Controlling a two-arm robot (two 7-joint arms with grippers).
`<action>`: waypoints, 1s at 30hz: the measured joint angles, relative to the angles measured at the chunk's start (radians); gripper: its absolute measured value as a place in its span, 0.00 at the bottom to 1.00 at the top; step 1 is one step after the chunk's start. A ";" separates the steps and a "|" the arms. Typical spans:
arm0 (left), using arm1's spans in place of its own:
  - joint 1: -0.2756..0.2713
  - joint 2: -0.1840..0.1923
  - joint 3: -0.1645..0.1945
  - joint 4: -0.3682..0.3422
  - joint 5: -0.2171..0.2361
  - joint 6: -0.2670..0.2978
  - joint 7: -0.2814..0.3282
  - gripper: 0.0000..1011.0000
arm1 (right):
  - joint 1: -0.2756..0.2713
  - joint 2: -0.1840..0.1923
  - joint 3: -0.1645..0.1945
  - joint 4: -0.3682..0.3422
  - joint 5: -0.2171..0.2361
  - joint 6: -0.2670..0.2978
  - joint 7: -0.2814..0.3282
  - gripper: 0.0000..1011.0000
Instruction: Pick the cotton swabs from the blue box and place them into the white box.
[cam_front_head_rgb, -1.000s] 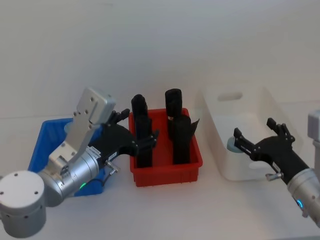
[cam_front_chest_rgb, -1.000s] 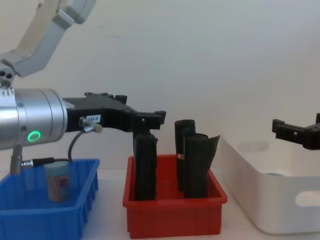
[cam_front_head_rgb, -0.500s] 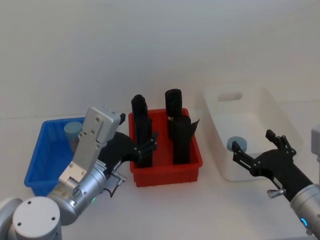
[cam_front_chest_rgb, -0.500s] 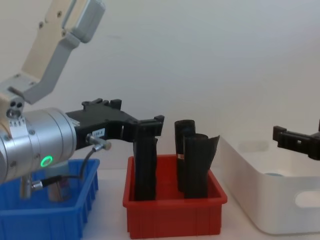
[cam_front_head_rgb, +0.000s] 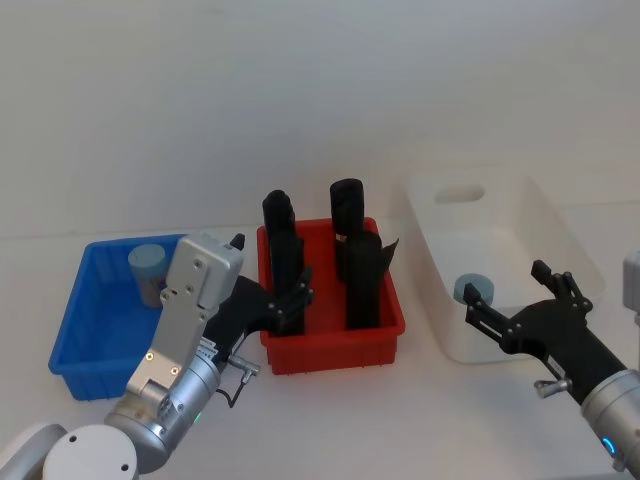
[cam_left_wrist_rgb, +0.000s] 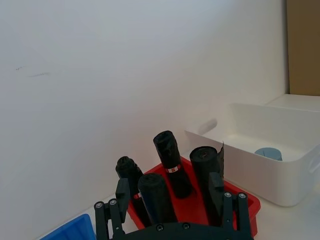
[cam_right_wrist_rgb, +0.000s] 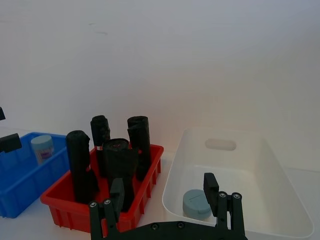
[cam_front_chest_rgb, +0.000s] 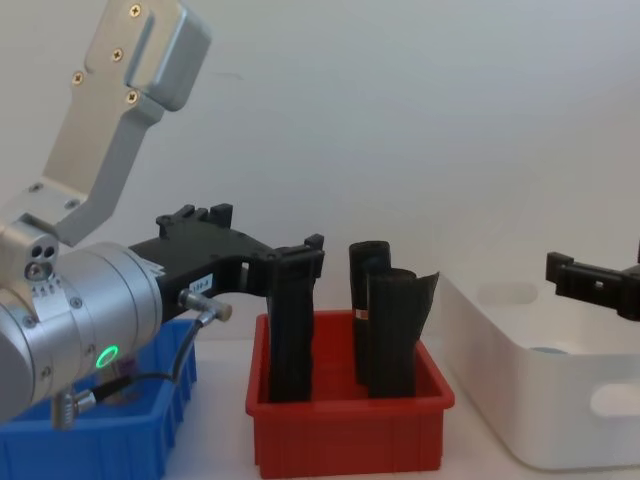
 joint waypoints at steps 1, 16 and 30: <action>0.000 0.000 0.000 0.000 0.000 0.000 0.000 0.99 | 0.000 0.000 0.000 0.000 0.000 0.000 0.000 0.99; 0.000 0.001 0.000 0.000 0.000 -0.001 0.002 0.99 | 0.013 -0.005 0.000 0.017 -0.010 -0.003 0.016 0.99; -0.001 0.001 0.000 0.001 -0.001 0.000 0.001 0.99 | 0.112 -0.047 -0.010 0.151 -0.059 -0.024 0.103 0.99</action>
